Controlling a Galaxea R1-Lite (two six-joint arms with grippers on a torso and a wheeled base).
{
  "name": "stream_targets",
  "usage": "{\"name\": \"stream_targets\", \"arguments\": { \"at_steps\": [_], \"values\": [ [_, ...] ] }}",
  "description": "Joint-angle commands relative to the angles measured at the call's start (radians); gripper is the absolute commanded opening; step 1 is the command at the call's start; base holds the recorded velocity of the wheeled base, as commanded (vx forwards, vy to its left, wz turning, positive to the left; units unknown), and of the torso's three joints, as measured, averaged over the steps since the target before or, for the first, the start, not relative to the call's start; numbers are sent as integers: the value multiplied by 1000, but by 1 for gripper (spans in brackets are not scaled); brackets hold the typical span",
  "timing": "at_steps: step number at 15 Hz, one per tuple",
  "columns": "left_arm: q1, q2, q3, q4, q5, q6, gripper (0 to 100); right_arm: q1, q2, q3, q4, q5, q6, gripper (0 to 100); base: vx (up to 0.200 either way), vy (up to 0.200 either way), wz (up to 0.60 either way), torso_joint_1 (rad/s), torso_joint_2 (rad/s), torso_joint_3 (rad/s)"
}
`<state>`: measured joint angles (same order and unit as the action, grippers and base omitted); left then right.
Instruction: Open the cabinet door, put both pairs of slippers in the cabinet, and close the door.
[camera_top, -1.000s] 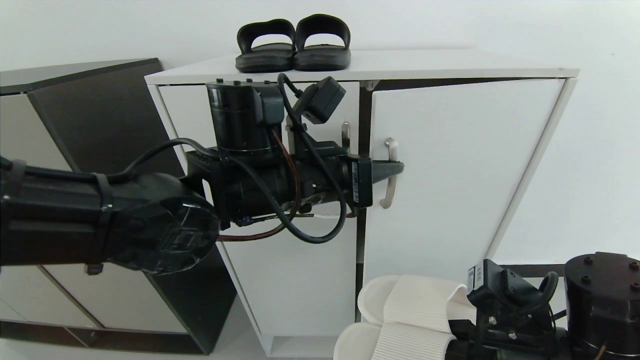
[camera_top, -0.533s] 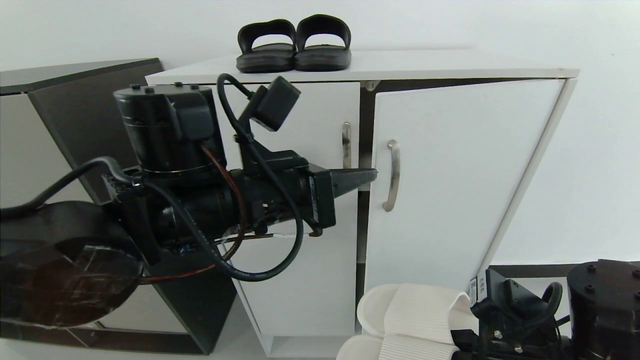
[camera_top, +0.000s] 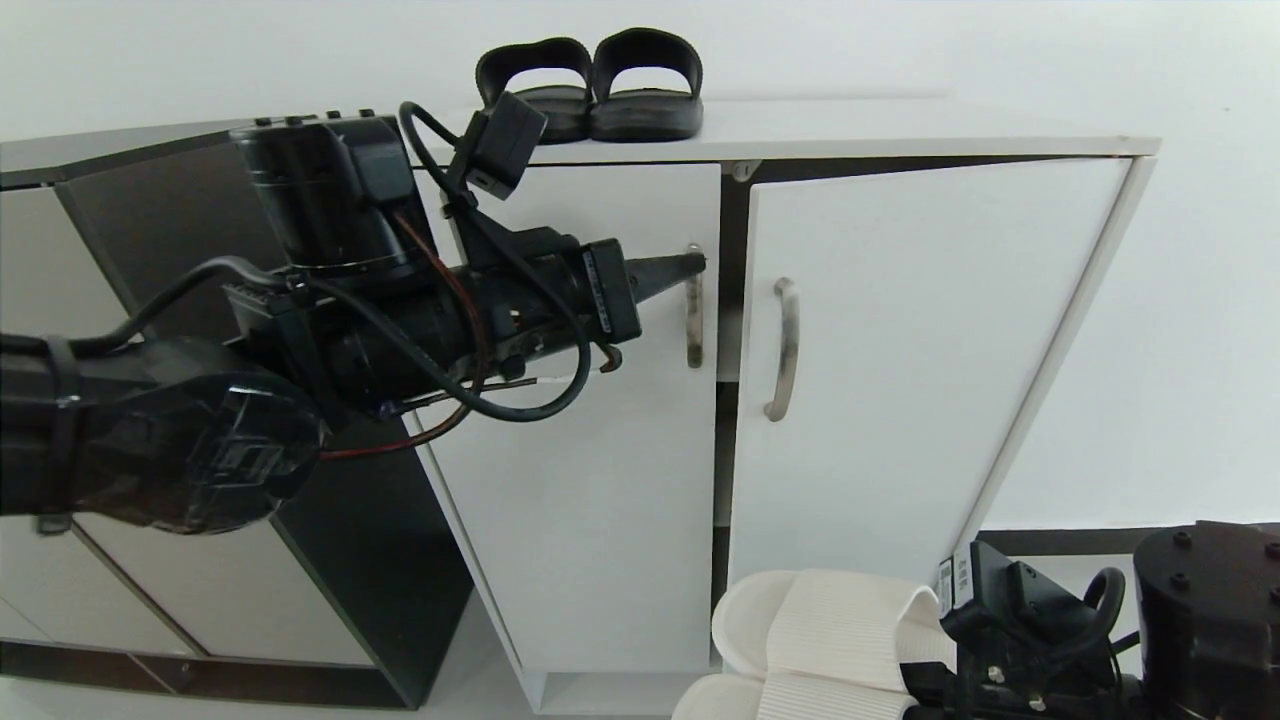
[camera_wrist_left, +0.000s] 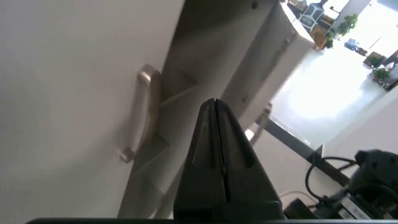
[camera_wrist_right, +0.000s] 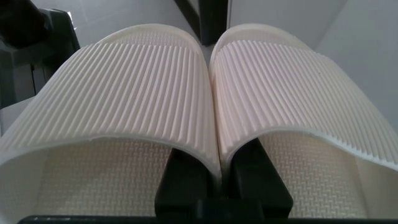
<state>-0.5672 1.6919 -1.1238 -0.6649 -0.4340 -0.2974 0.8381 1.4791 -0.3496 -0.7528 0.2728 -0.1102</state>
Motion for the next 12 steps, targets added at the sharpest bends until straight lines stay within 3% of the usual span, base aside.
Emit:
{"name": "stream_targets", "arguments": {
  "at_steps": [1,3,11,12],
  "values": [
    [3,109,-106,4,0,0,0,1,1,0,0,0,0,0,0,0,0,0,0,0],
    [1,149,-174,25,0,-5,0,1,1,0,0,0,0,0,0,0,0,0,0,0],
    [-63,138,-177,31,5,-12,0,67,-19,-12,116,-4,6,0,0,0,0,0,0,0],
    [-79,134,-171,30,20,-11,0,67,-22,-12,118,-4,7,0,-200,0,0,7,2,-2]
  ]
}}
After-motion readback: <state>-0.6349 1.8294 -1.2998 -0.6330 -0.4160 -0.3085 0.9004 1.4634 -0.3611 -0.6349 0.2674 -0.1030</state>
